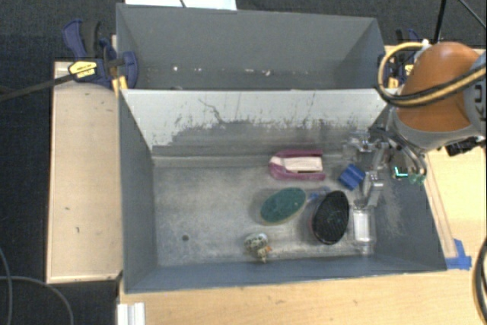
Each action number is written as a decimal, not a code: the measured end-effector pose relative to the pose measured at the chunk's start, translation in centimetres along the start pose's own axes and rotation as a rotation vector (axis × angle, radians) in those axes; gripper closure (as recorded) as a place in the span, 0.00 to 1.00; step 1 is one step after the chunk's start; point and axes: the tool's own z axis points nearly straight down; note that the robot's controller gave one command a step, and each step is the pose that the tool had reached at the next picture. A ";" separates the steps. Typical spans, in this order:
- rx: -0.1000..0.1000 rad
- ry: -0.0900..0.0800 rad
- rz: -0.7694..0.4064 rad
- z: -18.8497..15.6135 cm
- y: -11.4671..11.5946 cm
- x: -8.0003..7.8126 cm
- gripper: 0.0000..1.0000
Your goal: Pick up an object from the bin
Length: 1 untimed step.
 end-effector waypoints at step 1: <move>-0.001 -0.002 0.199 5.9 -2.6 -1.6 0.00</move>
Offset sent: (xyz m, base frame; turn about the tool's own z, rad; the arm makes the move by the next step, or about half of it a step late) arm 0.0160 -0.0261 -0.0575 0.1994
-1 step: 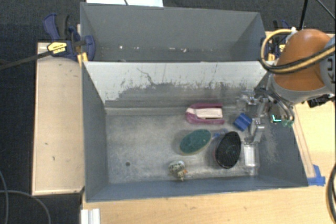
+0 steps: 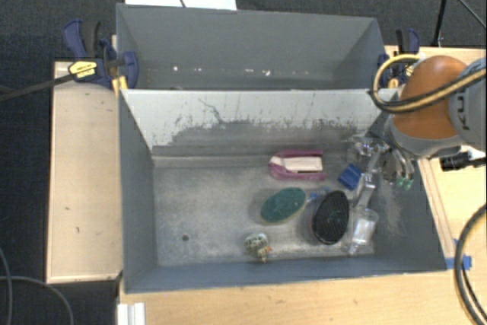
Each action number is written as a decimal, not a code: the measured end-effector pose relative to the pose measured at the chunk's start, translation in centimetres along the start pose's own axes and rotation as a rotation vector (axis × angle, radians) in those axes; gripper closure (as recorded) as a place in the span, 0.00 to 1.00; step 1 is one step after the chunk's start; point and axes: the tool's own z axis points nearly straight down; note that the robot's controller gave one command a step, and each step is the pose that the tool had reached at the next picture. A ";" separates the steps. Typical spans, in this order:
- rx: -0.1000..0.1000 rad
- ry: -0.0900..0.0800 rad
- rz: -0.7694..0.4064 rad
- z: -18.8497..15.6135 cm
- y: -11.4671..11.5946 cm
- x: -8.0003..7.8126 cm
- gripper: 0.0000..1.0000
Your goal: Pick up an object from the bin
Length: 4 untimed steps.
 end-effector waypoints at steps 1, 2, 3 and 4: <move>0.000 -0.001 -0.006 -0.1 0.0 -0.1 0.00; -0.005 -0.006 0.207 -0.2 0.0 -0.2 0.00; -0.001 -0.007 0.199 -0.2 0.1 -0.3 0.00; 0.001 -0.009 0.191 -0.3 0.1 -0.4 0.00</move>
Offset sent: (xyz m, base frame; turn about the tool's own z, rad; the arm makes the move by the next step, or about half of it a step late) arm 0.0000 0.0000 0.0000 0.0000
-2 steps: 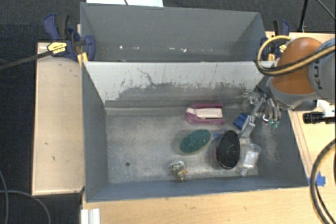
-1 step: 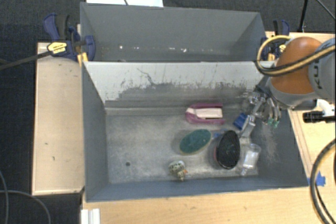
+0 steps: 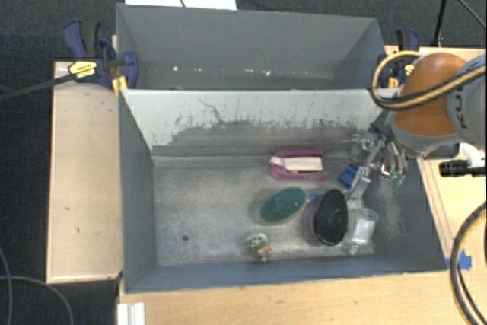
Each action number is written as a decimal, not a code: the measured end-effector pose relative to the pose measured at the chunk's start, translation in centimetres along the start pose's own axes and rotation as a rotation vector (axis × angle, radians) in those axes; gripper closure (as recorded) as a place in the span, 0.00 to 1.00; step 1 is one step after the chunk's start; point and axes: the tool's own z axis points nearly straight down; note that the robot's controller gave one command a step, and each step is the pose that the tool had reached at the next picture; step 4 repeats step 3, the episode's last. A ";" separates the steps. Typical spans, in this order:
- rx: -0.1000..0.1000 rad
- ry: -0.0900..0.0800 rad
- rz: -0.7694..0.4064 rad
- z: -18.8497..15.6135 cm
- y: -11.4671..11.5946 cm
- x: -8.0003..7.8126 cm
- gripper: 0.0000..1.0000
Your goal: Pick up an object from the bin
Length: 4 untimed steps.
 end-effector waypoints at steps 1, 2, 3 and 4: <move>0.000 -0.001 -0.002 -0.1 0.0 0.0 1.00; -0.001 -0.004 -0.009 -7.1 0.0 -0.3 1.00; -0.001 -0.001 -0.015 -10.7 0.1 -0.6 1.00; -0.001 -0.001 -0.015 -10.7 0.1 -0.6 1.00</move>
Offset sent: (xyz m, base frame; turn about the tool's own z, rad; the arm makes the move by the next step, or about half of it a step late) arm 0.0000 0.0000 0.0000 0.0000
